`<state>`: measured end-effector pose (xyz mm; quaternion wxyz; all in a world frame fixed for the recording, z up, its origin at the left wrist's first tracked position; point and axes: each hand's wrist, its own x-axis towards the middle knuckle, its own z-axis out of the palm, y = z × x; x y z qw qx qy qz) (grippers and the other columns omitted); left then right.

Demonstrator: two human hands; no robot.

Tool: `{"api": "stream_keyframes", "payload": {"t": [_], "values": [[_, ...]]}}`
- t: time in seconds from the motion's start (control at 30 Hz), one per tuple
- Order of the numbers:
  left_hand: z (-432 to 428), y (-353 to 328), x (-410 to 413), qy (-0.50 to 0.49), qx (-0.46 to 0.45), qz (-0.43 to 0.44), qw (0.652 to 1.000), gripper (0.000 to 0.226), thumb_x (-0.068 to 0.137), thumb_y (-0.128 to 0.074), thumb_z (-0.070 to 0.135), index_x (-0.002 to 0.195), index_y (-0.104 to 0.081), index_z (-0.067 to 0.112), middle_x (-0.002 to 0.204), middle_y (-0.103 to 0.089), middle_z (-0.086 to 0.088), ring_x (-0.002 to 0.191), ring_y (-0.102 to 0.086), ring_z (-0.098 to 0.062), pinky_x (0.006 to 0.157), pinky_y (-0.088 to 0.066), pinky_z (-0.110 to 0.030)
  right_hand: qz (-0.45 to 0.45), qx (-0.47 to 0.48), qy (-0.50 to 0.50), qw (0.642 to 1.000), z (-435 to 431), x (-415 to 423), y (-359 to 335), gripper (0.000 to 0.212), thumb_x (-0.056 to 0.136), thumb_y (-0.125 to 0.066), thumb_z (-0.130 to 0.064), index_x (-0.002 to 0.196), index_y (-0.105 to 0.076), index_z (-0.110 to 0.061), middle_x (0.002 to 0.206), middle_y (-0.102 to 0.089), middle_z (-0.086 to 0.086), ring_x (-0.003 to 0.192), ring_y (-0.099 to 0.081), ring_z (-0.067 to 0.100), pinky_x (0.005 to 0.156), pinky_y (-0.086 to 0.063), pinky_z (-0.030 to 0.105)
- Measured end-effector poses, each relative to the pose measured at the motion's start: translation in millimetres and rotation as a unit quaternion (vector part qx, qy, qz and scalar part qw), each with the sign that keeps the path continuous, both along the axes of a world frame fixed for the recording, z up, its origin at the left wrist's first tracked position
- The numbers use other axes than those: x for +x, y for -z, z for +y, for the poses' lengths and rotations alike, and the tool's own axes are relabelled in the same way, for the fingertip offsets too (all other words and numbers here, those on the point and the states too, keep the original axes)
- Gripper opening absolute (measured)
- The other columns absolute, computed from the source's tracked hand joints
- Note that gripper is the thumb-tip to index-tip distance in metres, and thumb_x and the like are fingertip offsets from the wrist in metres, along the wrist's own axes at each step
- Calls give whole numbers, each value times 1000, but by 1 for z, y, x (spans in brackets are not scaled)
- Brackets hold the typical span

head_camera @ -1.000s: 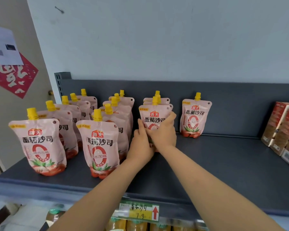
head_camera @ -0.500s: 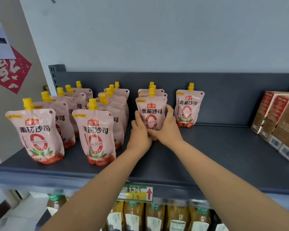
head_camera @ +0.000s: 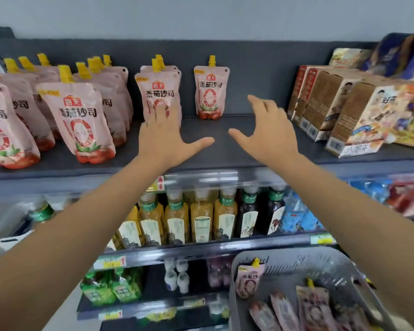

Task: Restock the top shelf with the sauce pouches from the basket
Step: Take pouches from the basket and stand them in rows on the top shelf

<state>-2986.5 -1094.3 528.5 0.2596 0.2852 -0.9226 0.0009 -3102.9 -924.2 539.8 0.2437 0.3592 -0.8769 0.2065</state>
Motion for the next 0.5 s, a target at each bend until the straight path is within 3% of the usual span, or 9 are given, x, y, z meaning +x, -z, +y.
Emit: {"api": "stream_keyframes", "payload": {"t": [0.2, 0.5], "values": [[55, 20, 16, 142, -90, 14, 986, 115, 69, -23, 91, 152, -18, 12, 149, -33, -17, 134, -34, -36, 106, -31, -45, -33, 9, 93, 995, 73, 34, 24, 76, 87, -57, -53, 148, -28, -17, 142, -40, 12, 128, -40, 36, 99, -41, 49], [128, 143, 54, 291, -69, -59, 952, 103, 74, -30, 85, 146, -36, 11, 140, -47, -17, 125, -46, -36, 97, -41, -45, -233, 65, 182, 953, 148, 88, 137, 65, 89, -60, -38, 142, -32, -13, 140, -39, 12, 127, -39, 35, 93, -43, 44]]}}
